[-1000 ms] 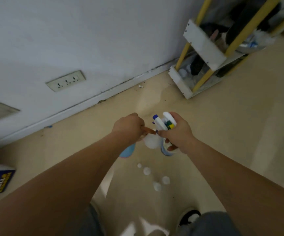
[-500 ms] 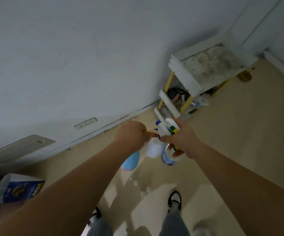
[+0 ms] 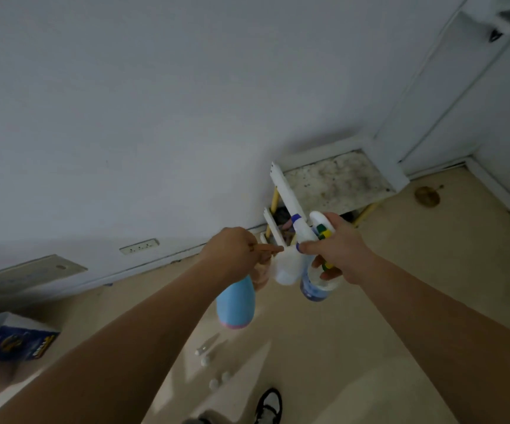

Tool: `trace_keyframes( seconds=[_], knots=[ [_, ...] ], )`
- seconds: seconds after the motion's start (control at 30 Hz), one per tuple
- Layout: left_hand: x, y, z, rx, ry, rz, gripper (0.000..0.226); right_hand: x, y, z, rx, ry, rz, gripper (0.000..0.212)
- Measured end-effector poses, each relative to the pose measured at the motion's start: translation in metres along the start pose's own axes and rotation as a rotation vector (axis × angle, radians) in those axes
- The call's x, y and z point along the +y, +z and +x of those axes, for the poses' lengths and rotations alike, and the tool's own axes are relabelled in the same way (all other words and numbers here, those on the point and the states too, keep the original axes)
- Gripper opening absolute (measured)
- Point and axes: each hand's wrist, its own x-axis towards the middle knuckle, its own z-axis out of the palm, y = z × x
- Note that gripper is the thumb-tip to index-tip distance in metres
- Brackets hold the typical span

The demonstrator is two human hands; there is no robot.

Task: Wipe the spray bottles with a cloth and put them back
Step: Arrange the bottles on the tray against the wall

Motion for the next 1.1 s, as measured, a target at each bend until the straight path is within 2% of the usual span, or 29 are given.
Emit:
trace_keyframes(
  seconds=[0.1,0.27,0.47,0.67,0.87,1.1],
  knots=[
    [0.030,-0.018,-0.003,0.020,0.034,-0.029,0.036,-0.013,-0.033,0.001,0.069,0.017,0.054,0.078],
    [0.077,-0.038,0.006,0.101,0.055,-0.203,0.033,-0.039,-0.078,0.012,0.147,-0.043,0.097,0.088],
    [0.142,-0.025,0.069,0.197,-0.027,-0.335,0.032,-0.049,-0.127,0.078,0.167,-0.068,0.153,0.084],
    [0.200,-0.008,0.151,0.305,-0.192,-0.528,0.029,-0.058,-0.179,0.163,0.074,-0.092,0.104,0.082],
    [0.224,0.009,0.217,0.369,-0.262,-0.509,0.028,-0.071,-0.185,0.237,0.045,-0.099,0.044,0.077],
    [0.215,0.024,0.263,0.371,-0.315,-0.451,0.021,-0.081,-0.164,0.290,0.000,-0.087,0.024,0.075]
  ],
)
